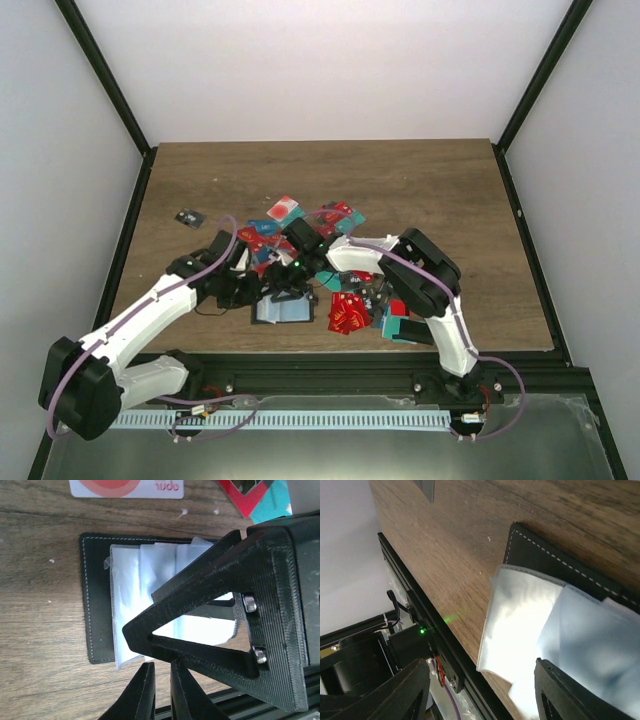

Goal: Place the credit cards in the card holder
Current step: Open the credit card at the center of the board, then pick up the credit card from the center of the board.

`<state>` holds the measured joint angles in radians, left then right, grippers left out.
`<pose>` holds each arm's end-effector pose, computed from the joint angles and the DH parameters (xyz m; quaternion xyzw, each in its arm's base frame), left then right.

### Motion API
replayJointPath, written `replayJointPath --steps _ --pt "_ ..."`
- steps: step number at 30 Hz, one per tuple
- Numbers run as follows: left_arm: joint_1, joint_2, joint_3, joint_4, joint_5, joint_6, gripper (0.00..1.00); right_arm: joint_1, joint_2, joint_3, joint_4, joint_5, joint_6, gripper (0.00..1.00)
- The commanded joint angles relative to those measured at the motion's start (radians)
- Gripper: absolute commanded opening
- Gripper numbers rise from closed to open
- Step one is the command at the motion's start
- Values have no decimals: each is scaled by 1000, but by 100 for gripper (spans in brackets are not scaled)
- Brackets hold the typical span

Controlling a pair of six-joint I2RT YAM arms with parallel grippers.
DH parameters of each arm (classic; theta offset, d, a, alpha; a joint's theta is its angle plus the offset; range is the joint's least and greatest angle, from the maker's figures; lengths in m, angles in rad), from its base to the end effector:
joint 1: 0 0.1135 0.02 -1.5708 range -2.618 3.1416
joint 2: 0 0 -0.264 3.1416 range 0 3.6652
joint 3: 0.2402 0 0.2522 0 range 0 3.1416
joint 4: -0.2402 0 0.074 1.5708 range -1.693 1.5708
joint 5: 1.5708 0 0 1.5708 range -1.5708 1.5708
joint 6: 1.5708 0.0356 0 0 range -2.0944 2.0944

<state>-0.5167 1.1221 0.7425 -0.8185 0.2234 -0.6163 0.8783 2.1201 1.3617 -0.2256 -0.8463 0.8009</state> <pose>0.1655 -0.1031 0.2151 -0.0280 0.9764 -0.1912 0.0966 0.2546 0.3487 0.1325 0.1524 -0.8676 -0.4588 0.1165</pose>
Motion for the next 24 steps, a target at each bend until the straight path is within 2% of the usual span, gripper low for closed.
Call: replayJointPath --steps 1,6,11,14,19,24 --pt "-1 -24 41 2 39 12 12 -13 -118 47 -81 31 -23 60" --pt "-2 -12 50 28 95 14 12 -51 -240 -19 -154 117 -56 62" --pt "-15 13 50 114 221 50 13 -107 -444 -220 -112 153 -26 64" --pt "-41 41 66 161 260 69 13 -132 -569 -331 -145 218 -18 67" --pt "-119 137 121 237 322 86 13 -193 -792 -566 -138 251 30 73" --pt "-216 304 221 269 329 112 10 -260 -1012 -750 -170 272 103 80"
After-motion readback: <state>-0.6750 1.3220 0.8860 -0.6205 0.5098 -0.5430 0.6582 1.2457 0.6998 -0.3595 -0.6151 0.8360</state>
